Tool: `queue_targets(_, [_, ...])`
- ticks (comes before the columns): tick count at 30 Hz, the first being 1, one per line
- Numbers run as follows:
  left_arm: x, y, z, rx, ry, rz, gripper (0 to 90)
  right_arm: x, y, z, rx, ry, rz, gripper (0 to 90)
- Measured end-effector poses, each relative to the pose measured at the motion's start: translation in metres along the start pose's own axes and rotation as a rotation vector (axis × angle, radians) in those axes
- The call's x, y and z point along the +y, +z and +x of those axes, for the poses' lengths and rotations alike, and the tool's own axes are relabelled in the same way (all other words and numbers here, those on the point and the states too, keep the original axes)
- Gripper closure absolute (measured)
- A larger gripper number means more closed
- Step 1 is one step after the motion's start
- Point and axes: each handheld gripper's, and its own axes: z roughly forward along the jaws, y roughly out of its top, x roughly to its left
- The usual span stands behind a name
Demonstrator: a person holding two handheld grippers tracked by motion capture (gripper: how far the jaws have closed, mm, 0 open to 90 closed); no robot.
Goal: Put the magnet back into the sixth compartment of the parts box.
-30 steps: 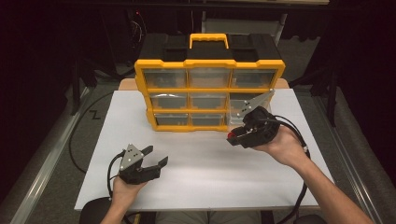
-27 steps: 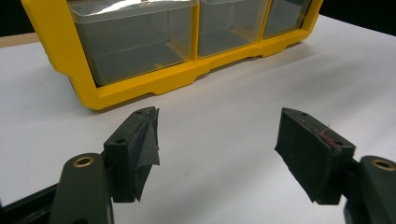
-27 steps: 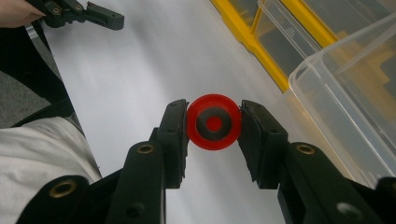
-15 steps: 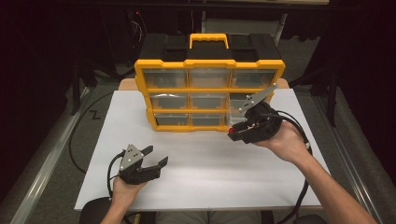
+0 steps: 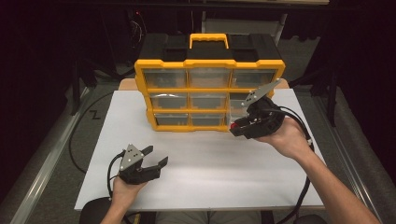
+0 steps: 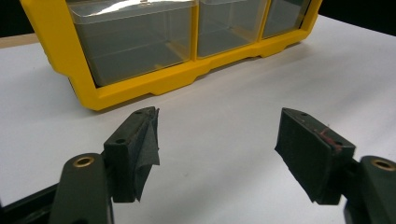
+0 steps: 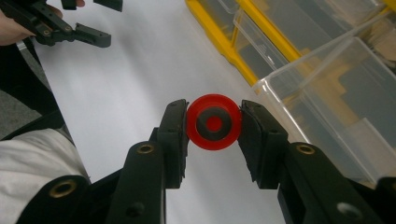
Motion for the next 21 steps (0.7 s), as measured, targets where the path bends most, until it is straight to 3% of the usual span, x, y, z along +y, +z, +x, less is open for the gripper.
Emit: queue_targets(21, [0.0,0.0,0.0,0.0,0.0,-0.001,29.6,0.004,-0.01,-0.014,-0.047,0.032,-0.018,65.1])
